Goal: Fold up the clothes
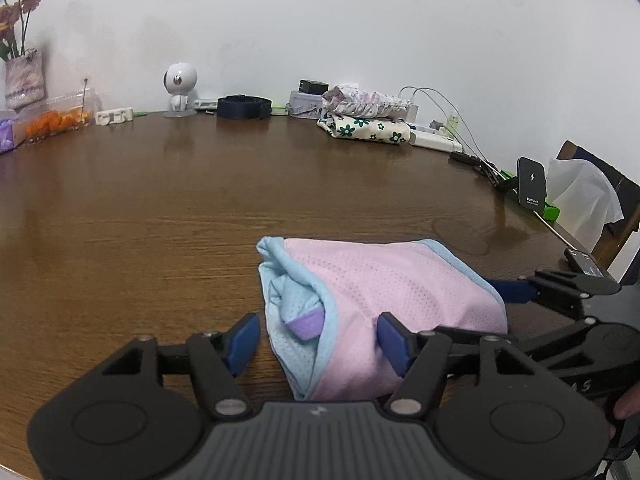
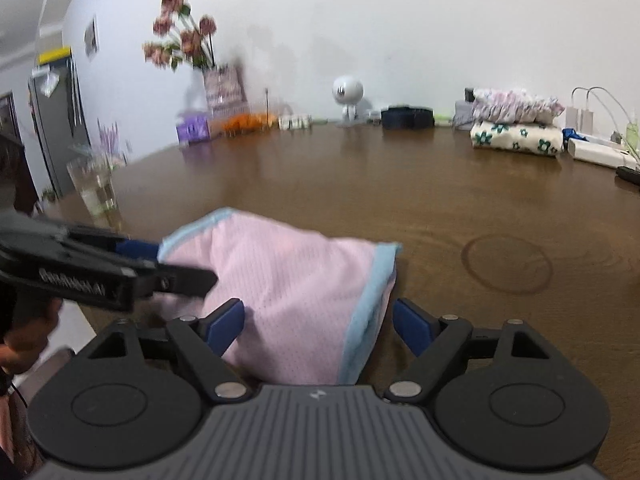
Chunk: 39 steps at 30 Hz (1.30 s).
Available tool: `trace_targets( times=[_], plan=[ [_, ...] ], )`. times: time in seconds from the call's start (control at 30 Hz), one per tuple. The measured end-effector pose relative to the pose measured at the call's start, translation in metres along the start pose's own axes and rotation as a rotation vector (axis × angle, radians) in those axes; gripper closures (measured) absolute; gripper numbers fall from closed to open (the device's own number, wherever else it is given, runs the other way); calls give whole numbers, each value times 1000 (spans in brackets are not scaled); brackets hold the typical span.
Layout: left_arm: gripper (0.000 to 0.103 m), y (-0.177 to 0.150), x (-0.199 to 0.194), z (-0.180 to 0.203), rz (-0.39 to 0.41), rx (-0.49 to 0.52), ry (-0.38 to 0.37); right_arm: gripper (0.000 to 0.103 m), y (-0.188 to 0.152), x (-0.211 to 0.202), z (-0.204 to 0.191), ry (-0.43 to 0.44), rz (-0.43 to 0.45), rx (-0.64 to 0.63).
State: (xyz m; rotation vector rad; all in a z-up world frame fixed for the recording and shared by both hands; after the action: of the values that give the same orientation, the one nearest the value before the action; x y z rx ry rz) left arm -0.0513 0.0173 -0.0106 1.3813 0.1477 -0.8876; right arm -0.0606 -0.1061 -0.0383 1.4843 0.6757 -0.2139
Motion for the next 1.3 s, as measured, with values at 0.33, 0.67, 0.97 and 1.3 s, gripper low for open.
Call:
trace_targets(
  times=[0.33,0.67,0.97,1.3],
  plan=[
    [29,9,-1,-15,2,-29,7,21,15,4,20,38,-27,100],
    [61,14,15,-24,-46,-144,-80,22,22,34,16,31,-85,30],
    [85,7,17,-20,-15,-160,-179,79,18,24,2,121,-115,75],
    [93,23,-14,7,85,-113,-230,87,28,-12,13,194,-64,173]
  ],
)
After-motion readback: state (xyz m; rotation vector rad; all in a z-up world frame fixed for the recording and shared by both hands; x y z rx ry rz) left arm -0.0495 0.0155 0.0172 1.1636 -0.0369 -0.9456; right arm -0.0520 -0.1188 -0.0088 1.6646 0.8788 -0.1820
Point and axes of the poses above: each gripper's, at about its wrist camera, not at the fingertips, and x roughly the way its jaws point, z to its right, y to its top, the point moved 6 cm from there along x, roughly the way its jaws point, and after that the axes turned 9 degrees about -y, right-handed, at the moved point
